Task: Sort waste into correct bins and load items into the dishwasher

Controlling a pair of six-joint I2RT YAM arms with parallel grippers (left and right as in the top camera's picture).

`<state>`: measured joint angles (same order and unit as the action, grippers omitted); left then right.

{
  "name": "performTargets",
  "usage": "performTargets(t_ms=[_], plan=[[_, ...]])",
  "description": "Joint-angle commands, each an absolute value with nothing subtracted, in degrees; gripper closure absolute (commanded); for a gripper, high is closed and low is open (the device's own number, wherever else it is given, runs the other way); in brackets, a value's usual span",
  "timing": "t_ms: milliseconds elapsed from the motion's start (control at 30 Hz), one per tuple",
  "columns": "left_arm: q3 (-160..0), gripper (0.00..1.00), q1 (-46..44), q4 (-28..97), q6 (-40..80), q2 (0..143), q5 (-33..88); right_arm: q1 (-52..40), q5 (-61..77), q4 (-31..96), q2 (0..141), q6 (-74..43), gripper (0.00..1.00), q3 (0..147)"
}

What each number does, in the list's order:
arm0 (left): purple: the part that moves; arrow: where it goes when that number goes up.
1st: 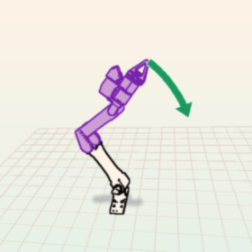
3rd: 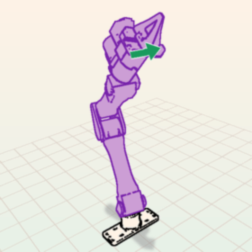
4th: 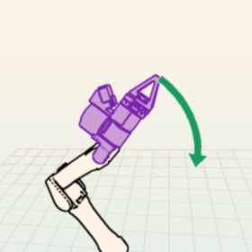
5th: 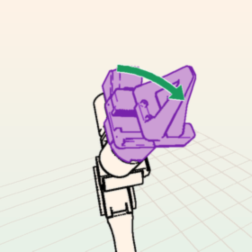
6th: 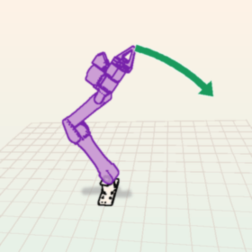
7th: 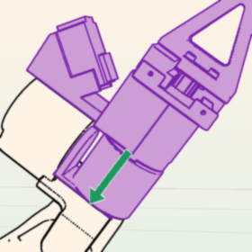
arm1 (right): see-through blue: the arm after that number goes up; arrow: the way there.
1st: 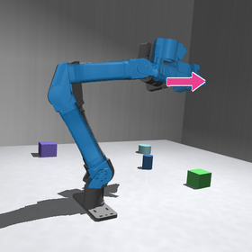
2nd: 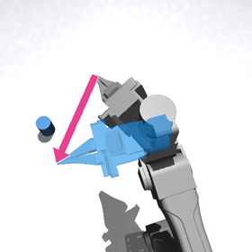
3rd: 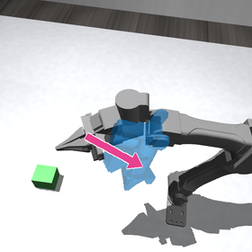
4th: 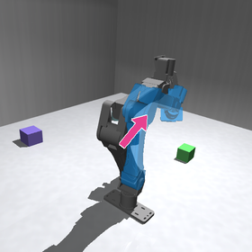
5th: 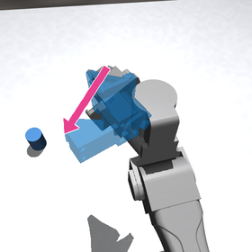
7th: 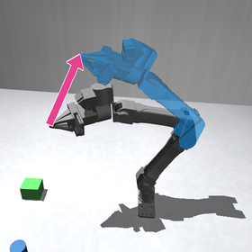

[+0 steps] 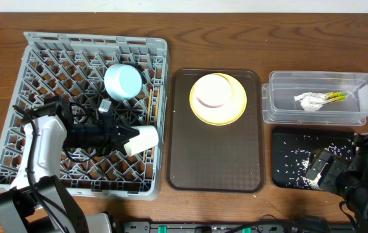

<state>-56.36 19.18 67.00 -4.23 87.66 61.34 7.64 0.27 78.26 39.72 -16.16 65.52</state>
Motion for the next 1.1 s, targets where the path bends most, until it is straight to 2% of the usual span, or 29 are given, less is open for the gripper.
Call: performTargets(t_ms=[0, 67, 100, 533, 767, 900, 1067], plan=[[-55.31, 0.92, 20.43, 66.43, -1.96, 88.36, 37.74, 7.90, 0.27, 78.28, 39.75, -16.69, 0.01, 65.76], [-55.31, 0.90, 21.76, 66.63, -1.56, 87.20, 35.24, 7.90, 0.27, 78.28, 39.75, -16.69, 0.01, 65.76], [-55.31, 0.00, 22.57, 66.72, -1.54, 86.52, 34.48, 7.90, 0.27, 78.28, 39.75, -16.69, 0.01, 65.76], [-55.31, 0.00, 28.64, 66.94, 0.62, 75.66, 30.33, 7.90, 0.30, 78.30, 39.75, -16.69, 0.01, 65.76], [-55.33, 0.00, 28.80, 64.27, 4.93, 62.54, 30.46, 7.90, 0.27, 78.28, 39.75, -16.69, 0.01, 65.76], [-55.31, 0.02, 27.14, 63.57, 10.02, 53.78, 31.33, 7.90, 0.27, 78.28, 39.75, -16.69, 0.01, 65.76], [-55.31, 0.02, 23.97, 63.57, 13.67, 50.13, 39.92, 7.90, 0.30, 78.28, 39.75, -16.69, 0.01, 65.76]])
